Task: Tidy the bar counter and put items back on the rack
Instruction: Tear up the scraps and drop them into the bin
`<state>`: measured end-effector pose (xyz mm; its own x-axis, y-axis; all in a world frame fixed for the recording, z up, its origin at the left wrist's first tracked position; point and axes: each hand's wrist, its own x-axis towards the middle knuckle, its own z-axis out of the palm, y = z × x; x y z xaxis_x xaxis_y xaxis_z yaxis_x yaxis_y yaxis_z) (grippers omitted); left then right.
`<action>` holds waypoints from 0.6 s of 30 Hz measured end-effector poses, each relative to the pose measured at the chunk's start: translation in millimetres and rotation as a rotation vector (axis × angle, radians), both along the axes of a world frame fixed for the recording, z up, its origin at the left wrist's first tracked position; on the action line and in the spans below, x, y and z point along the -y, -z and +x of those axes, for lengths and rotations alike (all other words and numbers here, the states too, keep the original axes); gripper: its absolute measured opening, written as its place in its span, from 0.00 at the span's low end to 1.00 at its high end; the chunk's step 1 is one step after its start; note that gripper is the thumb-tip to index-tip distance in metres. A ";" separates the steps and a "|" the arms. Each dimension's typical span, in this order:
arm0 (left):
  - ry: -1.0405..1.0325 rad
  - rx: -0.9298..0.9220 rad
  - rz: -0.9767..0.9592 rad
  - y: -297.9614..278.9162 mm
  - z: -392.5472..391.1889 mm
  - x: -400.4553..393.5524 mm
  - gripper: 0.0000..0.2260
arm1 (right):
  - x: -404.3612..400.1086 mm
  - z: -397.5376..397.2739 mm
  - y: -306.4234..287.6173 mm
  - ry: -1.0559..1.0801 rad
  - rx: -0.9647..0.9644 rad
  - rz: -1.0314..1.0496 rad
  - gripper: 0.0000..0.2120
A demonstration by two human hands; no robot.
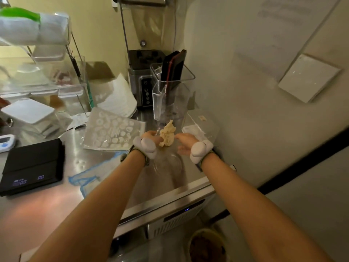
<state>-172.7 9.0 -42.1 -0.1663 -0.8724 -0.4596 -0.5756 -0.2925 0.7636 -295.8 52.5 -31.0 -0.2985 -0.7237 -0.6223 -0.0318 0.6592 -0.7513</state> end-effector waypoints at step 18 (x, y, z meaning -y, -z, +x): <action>-0.039 -0.147 0.058 36.7 -6.9 14.7 0.16 | 31.5 23.1 39.6 -0.055 0.109 -0.044 0.18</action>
<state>-179.5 -5.7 -78.9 -0.2015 -0.8525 -0.4823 -0.4462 -0.3584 0.8200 -272.6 21.0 -70.6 -0.1900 -0.7645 -0.6160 0.0170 0.6248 -0.7806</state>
